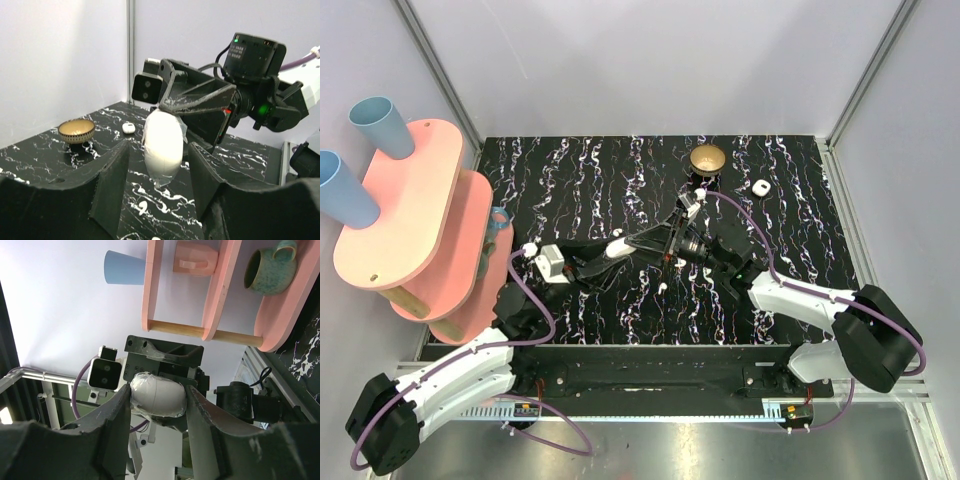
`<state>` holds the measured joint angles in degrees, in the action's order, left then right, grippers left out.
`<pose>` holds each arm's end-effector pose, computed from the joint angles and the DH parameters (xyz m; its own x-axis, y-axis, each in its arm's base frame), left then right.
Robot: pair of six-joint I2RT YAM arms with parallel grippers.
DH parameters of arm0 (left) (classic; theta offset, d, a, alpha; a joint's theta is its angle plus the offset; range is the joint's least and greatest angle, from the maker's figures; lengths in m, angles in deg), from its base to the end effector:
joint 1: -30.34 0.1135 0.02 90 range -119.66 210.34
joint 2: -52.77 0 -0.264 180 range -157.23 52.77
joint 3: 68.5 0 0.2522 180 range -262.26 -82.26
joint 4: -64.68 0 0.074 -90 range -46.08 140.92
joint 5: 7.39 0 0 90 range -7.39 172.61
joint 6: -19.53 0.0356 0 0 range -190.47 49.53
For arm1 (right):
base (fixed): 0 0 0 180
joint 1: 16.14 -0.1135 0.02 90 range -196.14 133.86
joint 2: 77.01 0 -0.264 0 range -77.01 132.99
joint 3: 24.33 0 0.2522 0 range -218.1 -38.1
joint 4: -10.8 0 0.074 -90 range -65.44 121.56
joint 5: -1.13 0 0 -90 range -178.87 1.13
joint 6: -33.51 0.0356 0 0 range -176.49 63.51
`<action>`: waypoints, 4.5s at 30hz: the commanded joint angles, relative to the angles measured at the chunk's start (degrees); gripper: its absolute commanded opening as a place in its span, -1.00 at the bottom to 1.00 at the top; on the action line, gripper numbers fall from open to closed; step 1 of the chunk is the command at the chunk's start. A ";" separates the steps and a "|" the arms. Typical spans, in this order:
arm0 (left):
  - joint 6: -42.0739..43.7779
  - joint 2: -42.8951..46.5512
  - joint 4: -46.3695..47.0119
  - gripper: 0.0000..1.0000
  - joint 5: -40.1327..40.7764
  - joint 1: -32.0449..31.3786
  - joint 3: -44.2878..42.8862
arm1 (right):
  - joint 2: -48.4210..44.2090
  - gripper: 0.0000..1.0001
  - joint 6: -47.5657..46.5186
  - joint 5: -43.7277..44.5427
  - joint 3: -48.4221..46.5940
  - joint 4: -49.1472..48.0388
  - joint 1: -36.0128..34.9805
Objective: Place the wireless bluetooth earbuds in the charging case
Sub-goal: Pass from the right arm to the left, then open the charging case.
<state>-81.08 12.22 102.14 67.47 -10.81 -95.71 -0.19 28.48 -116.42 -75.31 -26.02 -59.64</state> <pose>0.1171 -0.1147 0.2712 0.1524 -0.3693 -0.9167 0.8574 0.5107 -0.0631 0.1993 0.2119 0.2807 -0.9239 0.3408 -0.1738 -0.2200 -0.1016 0.9702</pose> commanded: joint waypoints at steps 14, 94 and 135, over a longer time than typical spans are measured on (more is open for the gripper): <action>-1.96 -2.60 8.02 0.07 -0.07 -0.34 -0.26 | -0.35 -0.98 0.99 -0.13 -0.14 -5.40 -0.17; -3.19 -5.67 13.11 -0.09 1.07 -0.95 -0.70 | 1.05 -0.98 2.04 -0.31 0.56 -7.42 -0.18; -3.27 5.40 13.99 -1.00 -0.59 -1.13 5.19 | -16.44 0.66 -52.44 5.03 -19.91 53.56 -1.48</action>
<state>-83.77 18.90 108.89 69.53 -11.72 -89.92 -19.05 -15.02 -111.81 -91.59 17.25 -59.62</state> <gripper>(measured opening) 0.334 0.833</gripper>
